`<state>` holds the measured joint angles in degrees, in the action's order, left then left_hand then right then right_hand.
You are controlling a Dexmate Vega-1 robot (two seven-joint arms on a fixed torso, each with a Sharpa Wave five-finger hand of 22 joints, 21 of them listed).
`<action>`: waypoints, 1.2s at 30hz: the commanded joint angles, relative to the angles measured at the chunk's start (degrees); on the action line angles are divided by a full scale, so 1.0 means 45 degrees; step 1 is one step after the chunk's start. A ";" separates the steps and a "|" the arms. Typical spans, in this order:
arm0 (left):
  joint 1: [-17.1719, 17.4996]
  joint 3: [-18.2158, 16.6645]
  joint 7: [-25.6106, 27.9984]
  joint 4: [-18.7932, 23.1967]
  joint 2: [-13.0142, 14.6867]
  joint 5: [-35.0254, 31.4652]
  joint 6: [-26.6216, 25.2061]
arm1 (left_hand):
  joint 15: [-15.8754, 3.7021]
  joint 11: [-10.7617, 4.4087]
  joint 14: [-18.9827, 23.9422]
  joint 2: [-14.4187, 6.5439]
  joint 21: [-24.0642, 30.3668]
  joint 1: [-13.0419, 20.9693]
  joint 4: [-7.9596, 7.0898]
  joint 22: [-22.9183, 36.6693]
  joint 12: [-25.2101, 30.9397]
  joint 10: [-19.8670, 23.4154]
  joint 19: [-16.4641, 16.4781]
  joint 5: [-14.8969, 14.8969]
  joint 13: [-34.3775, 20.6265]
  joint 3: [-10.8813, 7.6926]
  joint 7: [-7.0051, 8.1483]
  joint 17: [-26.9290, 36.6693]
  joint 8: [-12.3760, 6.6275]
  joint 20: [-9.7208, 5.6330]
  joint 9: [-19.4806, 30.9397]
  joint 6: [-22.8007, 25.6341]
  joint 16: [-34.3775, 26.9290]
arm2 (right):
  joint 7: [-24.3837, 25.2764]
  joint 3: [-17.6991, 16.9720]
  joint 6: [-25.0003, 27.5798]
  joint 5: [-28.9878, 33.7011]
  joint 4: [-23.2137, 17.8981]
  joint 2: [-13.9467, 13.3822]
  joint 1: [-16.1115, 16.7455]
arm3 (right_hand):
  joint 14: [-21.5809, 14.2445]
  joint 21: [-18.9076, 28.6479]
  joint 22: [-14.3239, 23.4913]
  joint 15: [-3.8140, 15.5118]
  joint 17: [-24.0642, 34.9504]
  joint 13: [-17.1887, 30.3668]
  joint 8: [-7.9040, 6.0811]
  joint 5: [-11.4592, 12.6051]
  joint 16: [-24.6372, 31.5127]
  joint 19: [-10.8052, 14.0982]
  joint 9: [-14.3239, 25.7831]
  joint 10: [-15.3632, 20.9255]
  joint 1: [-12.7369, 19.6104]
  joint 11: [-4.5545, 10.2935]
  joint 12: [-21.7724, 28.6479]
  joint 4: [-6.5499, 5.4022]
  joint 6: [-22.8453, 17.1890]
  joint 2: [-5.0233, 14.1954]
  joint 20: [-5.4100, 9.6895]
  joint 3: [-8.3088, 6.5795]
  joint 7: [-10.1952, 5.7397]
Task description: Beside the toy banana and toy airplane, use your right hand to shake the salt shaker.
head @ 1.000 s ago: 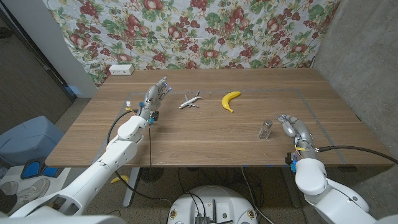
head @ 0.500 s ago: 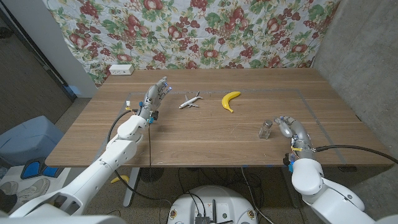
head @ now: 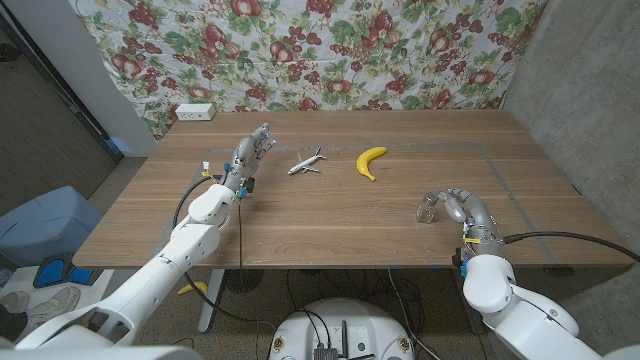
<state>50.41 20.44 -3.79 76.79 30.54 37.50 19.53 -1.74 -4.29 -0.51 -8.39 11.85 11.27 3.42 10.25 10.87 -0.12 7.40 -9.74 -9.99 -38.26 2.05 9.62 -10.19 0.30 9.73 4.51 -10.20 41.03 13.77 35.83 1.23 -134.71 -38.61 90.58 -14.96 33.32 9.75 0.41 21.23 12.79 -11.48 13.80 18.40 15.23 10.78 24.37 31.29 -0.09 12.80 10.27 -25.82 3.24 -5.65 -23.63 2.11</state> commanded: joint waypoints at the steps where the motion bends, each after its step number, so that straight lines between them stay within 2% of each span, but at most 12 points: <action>1: -0.0115 0.0037 -0.0123 -0.0164 -0.0039 0.0025 0.0012 | -0.0375 -0.0042 0.0071 -0.0491 0.0019 0.0115 -0.0001 0.0049 0.0034 0.0116 0.0137 -0.0077 -0.0045 -0.0010 -0.0041 0.0042 -0.0031 -0.0012 0.0038 0.0097 -0.0040 | 0.0236 0.0548 0.1092 0.0303 -0.0153 -0.0096 -0.0354 | -0.0122 -0.0041 0.0061 0.0079 -0.0009 0.0006 -0.0123 -0.0072 -0.0017 0.0096 0.0052 0.0011 0.0059 0.0107 -0.0022 0.0052 -0.0061 -0.0212 -0.0063 0.0025 -0.0076; 15: -0.0122 0.0036 -0.0118 -0.0159 -0.0041 0.0032 -0.0003 | -0.0393 -0.0047 0.0066 -0.0493 0.0019 0.0108 -0.0017 0.0049 0.0029 0.0108 0.0141 -0.0079 -0.0045 -0.0017 -0.0049 0.0046 -0.0030 -0.0006 0.0039 0.0099 -0.0038 | 0.0218 0.1115 0.2524 0.0486 -0.0431 -0.0350 -0.0782 | 0.0014 -0.0187 0.0065 0.0134 -0.0067 0.0005 -0.0058 -0.0311 -0.0099 0.0077 0.0055 0.0057 0.0400 0.0205 -0.0030 0.0059 0.0119 -0.0580 -0.0120 0.0067 -0.0240; 25: -0.0049 0.0031 -0.0050 -0.0047 -0.0012 -0.0008 0.0013 | -0.0392 -0.0050 0.0079 -0.0496 0.0018 0.0117 -0.0016 0.0049 0.0029 0.0110 0.0142 -0.0082 -0.0045 -0.0026 -0.0044 0.0042 -0.0027 -0.0003 0.0039 0.0094 -0.0039 | 0.0227 0.1377 0.2968 0.0508 -0.0477 -0.0536 -0.1016 | 0.0119 -0.0303 0.0068 0.0183 -0.0099 0.0031 -0.0020 -0.0512 -0.0156 0.0020 0.0056 0.0051 0.0539 0.0240 -0.0034 0.0024 0.0257 -0.0835 -0.0127 0.0135 -0.0339; 36: 0.0174 -0.0013 0.0125 0.0281 0.0089 -0.0032 -0.0036 | -0.0396 -0.0034 0.0071 -0.0492 0.0017 0.0114 -0.0023 0.0049 0.0033 0.0122 0.0144 -0.0080 -0.0045 -0.0024 -0.0041 0.0043 -0.0029 -0.0005 0.0039 0.0101 -0.0037 | 0.0254 0.1819 0.3817 0.0620 -0.0618 -0.0691 -0.1343 | 0.0239 -0.0398 0.0070 0.0260 -0.0136 0.0066 -0.0034 -0.0641 -0.0218 0.0032 0.0057 0.0031 0.0781 0.0436 -0.0039 0.0024 0.0281 -0.1011 -0.0119 0.0144 -0.0504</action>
<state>50.41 20.58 -3.98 76.93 30.57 37.59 19.56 -1.74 -4.29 -0.51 -8.38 11.85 11.27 3.41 10.25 10.87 -0.12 7.40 -9.74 -9.99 -38.27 2.05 9.74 -10.19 0.30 9.72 4.51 -10.20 42.10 19.97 49.77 3.71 -136.90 -40.88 86.06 -14.12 31.69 9.75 1.65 20.45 12.94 -11.48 11.01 17.46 15.64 10.78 24.35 34.39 1.56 12.80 10.27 -24.56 -1.06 -6.05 -23.16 0.26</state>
